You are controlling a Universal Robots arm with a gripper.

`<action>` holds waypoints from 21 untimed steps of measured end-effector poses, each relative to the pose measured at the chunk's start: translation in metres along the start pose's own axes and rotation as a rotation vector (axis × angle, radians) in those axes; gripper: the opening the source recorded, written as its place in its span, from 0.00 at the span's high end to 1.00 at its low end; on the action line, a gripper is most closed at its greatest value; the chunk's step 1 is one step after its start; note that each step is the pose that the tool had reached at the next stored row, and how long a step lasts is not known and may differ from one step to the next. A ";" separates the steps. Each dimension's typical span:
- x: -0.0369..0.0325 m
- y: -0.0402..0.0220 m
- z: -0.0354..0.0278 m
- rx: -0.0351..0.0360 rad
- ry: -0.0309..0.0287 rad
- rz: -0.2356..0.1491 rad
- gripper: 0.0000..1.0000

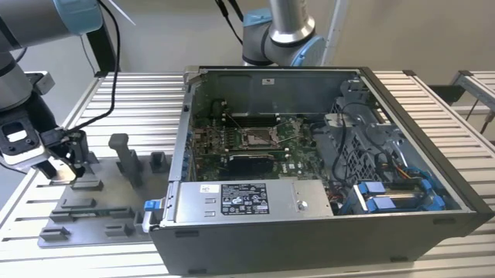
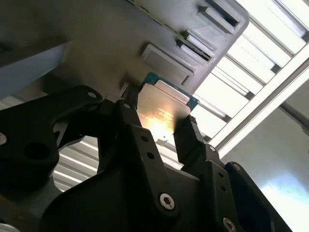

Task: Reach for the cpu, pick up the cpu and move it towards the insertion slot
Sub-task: 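Pick up the cpu and move it towards the insertion slot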

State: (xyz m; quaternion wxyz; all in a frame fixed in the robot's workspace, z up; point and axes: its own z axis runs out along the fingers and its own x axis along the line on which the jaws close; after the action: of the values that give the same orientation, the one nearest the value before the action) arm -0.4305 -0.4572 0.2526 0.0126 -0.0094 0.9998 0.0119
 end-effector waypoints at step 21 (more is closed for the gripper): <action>-0.0010 0.0009 -0.0382 0.0001 0.0001 0.000 1.00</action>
State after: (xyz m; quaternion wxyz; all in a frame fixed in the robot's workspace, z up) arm -0.4305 -0.4572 0.2908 0.0125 -0.0094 0.9998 0.0119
